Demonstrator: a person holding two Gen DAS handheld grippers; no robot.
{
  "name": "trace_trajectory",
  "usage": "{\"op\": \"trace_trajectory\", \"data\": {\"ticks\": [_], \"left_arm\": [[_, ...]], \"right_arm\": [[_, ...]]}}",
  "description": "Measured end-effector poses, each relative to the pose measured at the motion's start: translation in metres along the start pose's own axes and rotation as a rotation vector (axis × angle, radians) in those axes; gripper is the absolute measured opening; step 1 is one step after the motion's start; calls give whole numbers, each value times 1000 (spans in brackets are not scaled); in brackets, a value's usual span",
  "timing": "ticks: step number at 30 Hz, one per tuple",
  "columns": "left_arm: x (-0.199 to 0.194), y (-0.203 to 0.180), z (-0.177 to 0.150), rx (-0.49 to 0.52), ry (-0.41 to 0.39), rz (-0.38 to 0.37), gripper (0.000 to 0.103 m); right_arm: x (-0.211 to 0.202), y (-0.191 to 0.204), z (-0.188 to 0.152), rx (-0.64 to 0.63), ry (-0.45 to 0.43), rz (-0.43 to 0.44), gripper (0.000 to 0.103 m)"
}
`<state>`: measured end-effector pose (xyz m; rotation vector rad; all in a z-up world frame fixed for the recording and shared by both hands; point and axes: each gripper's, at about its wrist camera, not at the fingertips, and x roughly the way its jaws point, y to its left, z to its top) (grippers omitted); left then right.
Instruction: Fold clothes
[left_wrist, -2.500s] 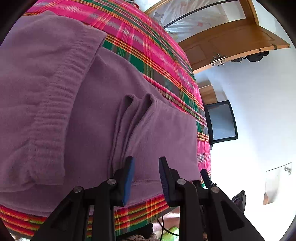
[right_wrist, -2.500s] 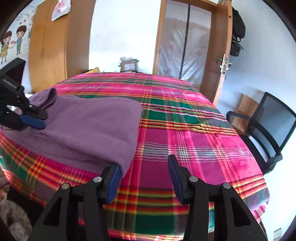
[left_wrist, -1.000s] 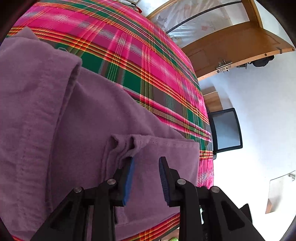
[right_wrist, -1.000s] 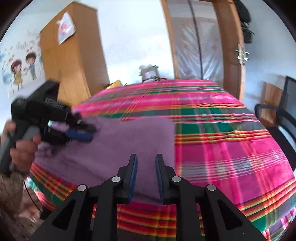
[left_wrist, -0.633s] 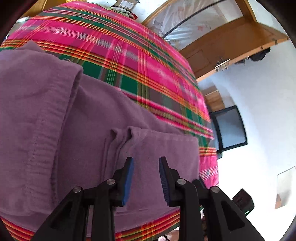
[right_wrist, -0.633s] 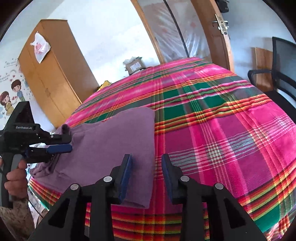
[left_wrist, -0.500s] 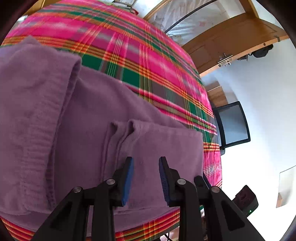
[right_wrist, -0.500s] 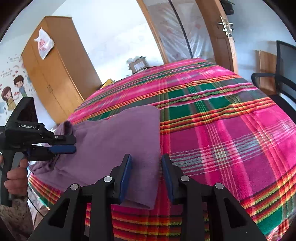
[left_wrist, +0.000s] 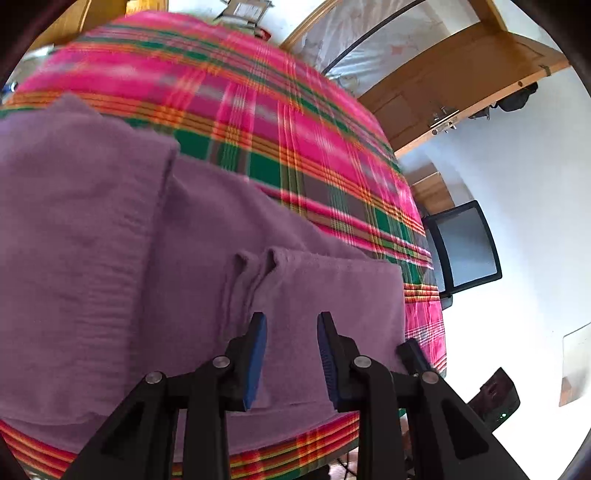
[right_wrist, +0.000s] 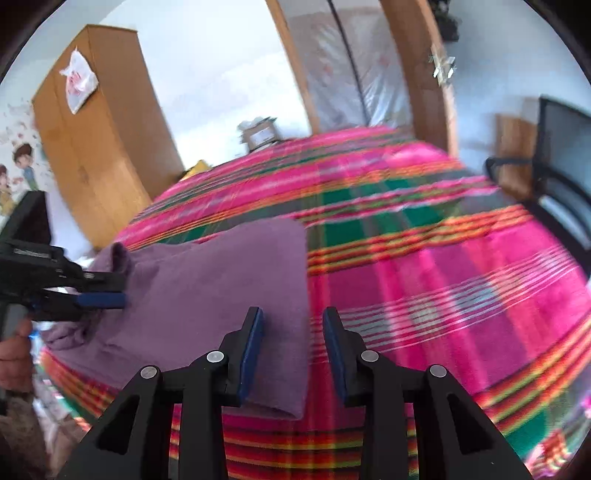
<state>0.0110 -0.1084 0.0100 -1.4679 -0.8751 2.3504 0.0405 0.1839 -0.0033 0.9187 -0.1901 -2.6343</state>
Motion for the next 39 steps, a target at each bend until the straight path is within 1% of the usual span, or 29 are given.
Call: {"op": "trace_trajectory", "data": {"ticks": [3,5,8,10,13,16,18,20,25,28,31,34,35,36,38,39], "left_arm": [[-20,6,0,-5,-29,-12,28],[-36,11,-1,2,-55,-1,28],[-60,20,-3,0,-101,9,28],[-78,27,-4,-7,-131,9,28],[-98,40,-3,-22,-136,-47,29],[-116,59,-3,-57,-184,4,30],[-125,76,-4,-101,-205,16,30],[-135,95,-5,-153,-228,31,30],[-150,138,-8,-256,-266,85,30],[-156,162,-10,-300,-280,115,30],[-158,180,-9,-333,-279,124,30],[-158,193,-10,-354,-272,141,30],[-158,197,-12,-358,-264,151,30],[-158,201,-14,-362,-253,155,30],[-158,210,-18,-380,-229,145,30],[-158,214,-21,-388,-223,143,30]], "right_arm": [[-12,9,5,-28,-57,-32,35],[-15,19,9,-53,-83,-25,35],[-15,38,12,-106,-88,15,35],[-11,53,14,-136,-84,49,35],[-3,81,17,-184,-76,111,35],[5,115,18,-250,-68,175,35],[10,141,18,-296,-67,225,35],[19,167,17,-334,-43,288,35],[36,219,6,-431,9,411,35],[48,238,-5,-471,59,425,35],[59,241,-15,-489,106,388,35],[62,236,-15,-473,133,379,36],[60,237,-14,-469,132,373,36],[57,238,-12,-471,113,362,36],[48,243,-9,-483,70,342,36],[44,248,-9,-498,50,351,36]]}}
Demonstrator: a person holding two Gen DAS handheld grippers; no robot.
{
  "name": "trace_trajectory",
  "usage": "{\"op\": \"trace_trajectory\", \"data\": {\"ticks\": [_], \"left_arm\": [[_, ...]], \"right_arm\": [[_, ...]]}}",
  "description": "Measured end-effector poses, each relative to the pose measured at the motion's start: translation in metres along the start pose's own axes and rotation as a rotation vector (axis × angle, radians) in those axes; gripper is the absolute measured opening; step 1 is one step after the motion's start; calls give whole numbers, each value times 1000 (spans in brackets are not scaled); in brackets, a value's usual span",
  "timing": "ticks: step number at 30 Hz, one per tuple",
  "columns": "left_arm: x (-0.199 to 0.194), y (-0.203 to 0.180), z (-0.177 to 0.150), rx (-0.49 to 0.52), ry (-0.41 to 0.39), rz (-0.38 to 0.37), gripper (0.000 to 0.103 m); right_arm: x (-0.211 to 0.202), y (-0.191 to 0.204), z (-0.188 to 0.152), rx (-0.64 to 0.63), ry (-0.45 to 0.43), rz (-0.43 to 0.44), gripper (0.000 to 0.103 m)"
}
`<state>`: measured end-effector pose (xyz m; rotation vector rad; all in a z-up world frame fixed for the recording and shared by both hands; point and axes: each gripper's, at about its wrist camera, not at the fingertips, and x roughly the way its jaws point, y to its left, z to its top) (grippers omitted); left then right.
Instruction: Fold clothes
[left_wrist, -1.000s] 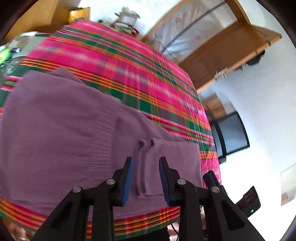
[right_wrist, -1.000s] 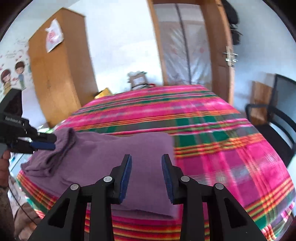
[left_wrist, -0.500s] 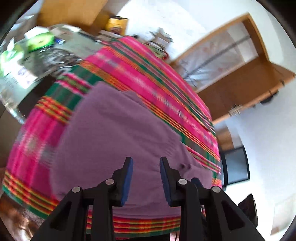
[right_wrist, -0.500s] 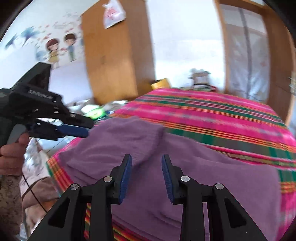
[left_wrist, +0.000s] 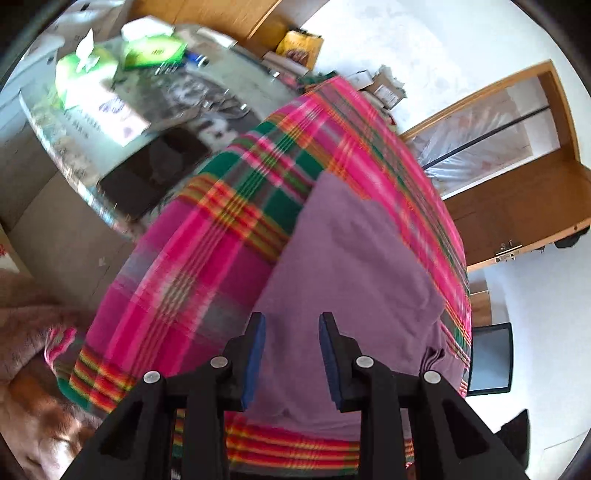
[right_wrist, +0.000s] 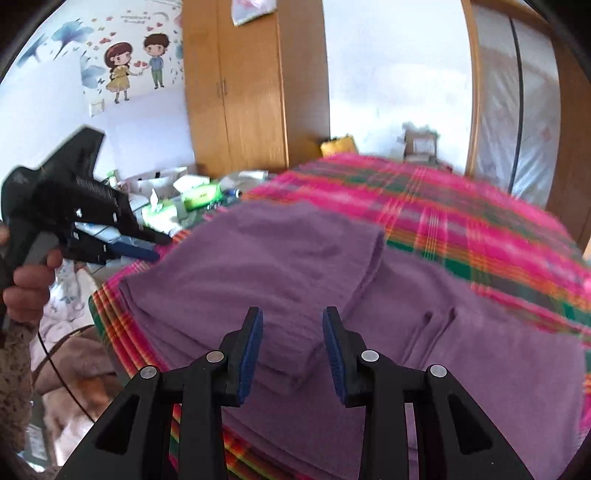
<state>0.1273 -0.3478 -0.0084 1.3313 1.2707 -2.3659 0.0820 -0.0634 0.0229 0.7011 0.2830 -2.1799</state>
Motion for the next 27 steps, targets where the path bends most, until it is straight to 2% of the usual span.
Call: {"op": "trace_trajectory", "data": {"ticks": [2,6,9,14,16,23,27], "left_arm": [[0,7,-3,-6,2,7,30],[-2,20,-8,-23,23,2,30],[-7,25,-10,-29,14,5,30],[-9,30,-10,-39,17,-11,30],[-10,30,-10,-42,17,-18,30],[-8,33,-8,-45,22,-44,30],[-9,38,-5,-56,17,-51,30]], "right_arm": [[-4,11,6,-38,-35,8,36],[7,42,15,-124,-35,86,35],[17,64,13,-174,-17,187,35],[23,97,1,-278,17,241,35],[27,112,0,-336,11,234,35],[39,147,-11,-512,-38,58,35],[49,157,-13,-556,-13,20,35]]}}
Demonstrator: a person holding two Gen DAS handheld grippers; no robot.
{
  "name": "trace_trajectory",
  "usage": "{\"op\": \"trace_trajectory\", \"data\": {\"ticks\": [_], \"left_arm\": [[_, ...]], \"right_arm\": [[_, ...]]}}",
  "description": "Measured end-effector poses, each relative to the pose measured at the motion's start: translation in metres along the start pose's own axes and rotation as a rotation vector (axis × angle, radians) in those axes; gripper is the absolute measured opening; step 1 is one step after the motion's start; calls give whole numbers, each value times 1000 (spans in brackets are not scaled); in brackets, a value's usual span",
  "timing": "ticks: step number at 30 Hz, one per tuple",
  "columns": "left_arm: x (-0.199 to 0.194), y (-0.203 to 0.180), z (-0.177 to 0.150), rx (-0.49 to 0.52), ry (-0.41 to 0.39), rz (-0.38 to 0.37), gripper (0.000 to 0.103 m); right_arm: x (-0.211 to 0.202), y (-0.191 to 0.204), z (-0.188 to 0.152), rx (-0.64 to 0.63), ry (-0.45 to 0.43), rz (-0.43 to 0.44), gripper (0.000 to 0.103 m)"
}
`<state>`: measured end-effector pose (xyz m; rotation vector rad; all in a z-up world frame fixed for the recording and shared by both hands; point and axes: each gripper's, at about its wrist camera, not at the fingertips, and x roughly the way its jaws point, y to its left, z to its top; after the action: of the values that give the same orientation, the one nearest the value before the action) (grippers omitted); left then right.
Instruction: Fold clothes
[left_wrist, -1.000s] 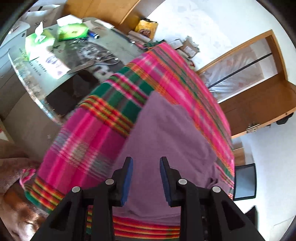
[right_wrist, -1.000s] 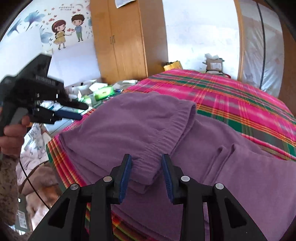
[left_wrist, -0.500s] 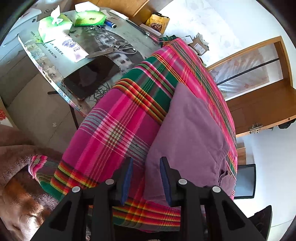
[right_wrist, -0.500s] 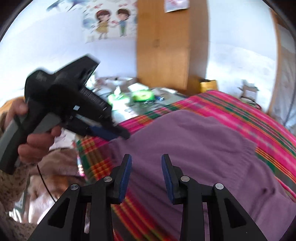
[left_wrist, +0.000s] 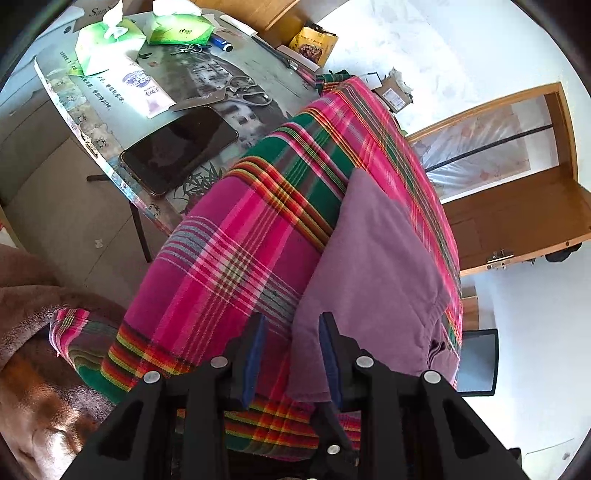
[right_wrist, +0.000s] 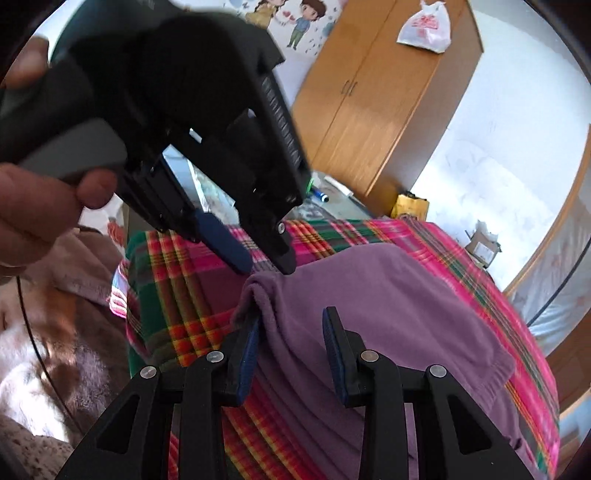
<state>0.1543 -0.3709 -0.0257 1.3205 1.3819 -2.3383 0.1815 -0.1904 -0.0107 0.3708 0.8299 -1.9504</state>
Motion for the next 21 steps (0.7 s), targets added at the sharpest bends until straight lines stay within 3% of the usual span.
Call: {"op": "trace_trajectory", "data": {"ticks": [4,11,17,21], "left_arm": [[-2,5,3,-11,-6,-8,30],[-3,9,8,-28,-11,-16,30],[0,5,11,-15,-4,-14,30],[2,3,13,-11,-4,-6,30]], "right_arm": [[8,12,7,-40,-7,-22,35],[13,11,7,23,-3,3,35],[1,28,5,-70,-7,-63,35],[-26,27,-2,-79,-52,39,34]]}}
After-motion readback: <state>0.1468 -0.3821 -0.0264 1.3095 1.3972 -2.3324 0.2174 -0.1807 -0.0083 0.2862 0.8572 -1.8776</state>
